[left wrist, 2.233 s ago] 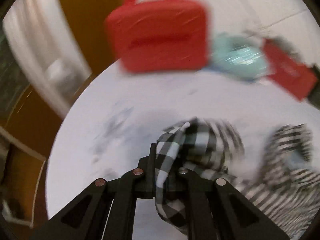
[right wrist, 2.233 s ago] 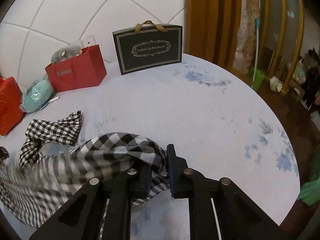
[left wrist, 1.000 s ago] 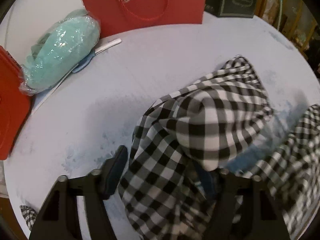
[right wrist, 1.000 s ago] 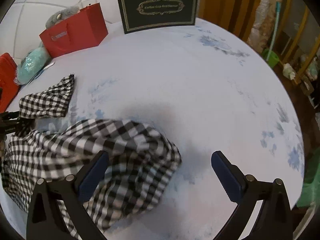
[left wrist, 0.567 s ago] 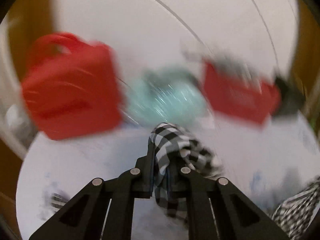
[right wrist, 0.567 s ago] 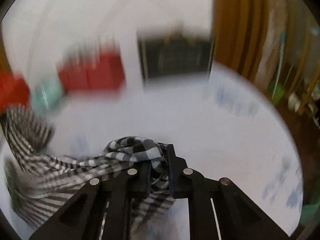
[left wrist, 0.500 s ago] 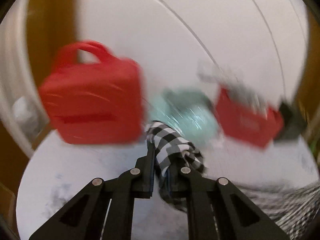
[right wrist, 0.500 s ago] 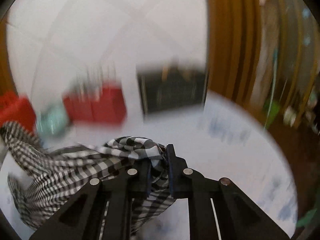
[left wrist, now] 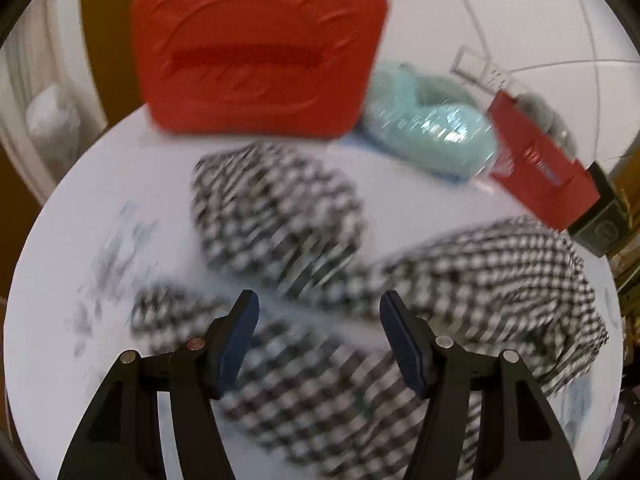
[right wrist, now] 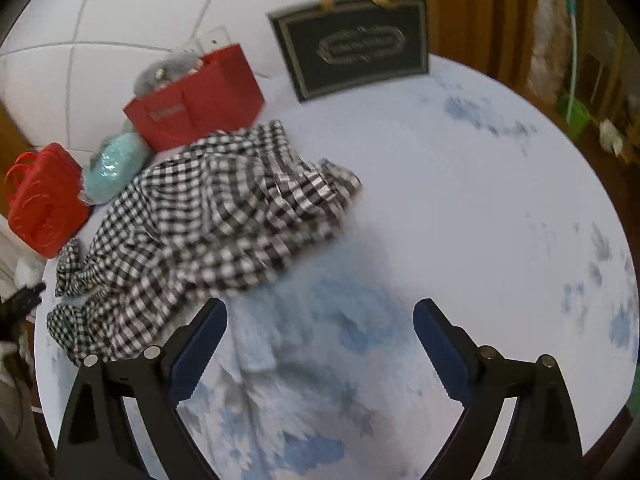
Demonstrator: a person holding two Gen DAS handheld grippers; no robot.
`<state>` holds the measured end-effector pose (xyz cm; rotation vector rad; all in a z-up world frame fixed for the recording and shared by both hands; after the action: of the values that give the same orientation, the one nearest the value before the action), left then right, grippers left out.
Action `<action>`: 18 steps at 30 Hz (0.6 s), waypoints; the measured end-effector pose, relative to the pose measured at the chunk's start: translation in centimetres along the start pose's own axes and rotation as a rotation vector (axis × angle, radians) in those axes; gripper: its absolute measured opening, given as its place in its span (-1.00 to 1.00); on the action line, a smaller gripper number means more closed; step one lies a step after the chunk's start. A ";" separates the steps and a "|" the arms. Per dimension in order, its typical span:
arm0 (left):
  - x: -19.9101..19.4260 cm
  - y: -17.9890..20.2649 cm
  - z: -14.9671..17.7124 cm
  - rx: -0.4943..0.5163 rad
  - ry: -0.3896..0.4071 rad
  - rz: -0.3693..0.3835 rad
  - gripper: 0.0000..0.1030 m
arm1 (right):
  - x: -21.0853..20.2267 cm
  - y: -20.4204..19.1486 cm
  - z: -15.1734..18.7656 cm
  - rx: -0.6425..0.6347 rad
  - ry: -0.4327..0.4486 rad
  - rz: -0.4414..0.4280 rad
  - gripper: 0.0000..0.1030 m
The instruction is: Fold clothes
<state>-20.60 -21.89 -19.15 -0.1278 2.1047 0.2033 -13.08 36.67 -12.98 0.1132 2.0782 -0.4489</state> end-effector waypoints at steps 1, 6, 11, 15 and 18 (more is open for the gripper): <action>-0.1 -0.6 1.0 -0.015 -0.014 -0.011 0.24 | 0.1 0.5 0.4 0.004 -0.002 0.004 0.84; 0.2 -3.2 4.6 -0.066 -0.072 -0.037 0.24 | 1.3 1.8 1.6 0.025 -0.014 0.010 0.84; 0.3 -2.8 5.8 -0.082 -0.076 -0.039 0.24 | 2.6 1.0 2.4 -0.001 -0.042 -0.001 0.89; 2.0 -2.2 6.1 -0.074 -0.108 -0.102 0.24 | 3.3 0.3 2.4 -0.022 -0.032 -0.029 0.96; 3.6 -1.5 6.3 -0.077 -0.136 -0.146 0.32 | 4.4 -0.4 1.8 -0.039 -0.028 -0.063 0.99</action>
<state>-16.88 -22.20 -25.57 -0.3039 1.9441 0.1997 -14.01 35.18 -17.38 0.0180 2.0664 -0.4461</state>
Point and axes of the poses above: each gripper's, at about its wrist camera, not at the fingertips, and x roughly the way its jaws point, y to its right, z to its underside, the point moved 4 cm from there along x, roughly the way its jaws point, and after that the axes turned 7 degrees about x, right-handed, at the moved point
